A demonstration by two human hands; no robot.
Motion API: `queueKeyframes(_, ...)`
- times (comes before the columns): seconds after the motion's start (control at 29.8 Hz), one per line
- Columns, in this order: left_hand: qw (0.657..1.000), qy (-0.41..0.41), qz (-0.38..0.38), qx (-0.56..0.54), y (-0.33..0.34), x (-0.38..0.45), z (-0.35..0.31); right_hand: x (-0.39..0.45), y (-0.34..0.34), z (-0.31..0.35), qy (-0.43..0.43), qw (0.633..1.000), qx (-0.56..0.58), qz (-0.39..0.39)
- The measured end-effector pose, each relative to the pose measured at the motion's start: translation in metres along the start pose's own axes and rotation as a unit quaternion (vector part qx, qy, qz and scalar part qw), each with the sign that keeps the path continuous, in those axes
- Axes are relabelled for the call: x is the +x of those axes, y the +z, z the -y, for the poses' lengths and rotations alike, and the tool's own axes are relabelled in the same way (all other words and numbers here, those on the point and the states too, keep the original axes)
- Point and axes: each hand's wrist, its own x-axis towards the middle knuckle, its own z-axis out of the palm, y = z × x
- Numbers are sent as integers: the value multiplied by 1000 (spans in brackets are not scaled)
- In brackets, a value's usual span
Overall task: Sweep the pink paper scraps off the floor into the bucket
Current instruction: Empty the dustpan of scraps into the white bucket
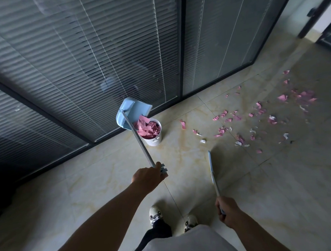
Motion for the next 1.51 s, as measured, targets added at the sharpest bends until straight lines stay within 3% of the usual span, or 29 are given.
queueKeyframes(0.67, 989, 77, -21, 126, -2, -13, -14, 0, -5, -3, -2, 1000, -21, -1)
queueKeyframes(1.31, 998, 22, -54, 21, -1, -21, -28, -16, 5, 8, -21, 997, -75, 5)
queueKeyframes(1.51, 992, -13, -119, -30, -12, -25, -32, -21, 10, 9, -35, 996, -87, 5)
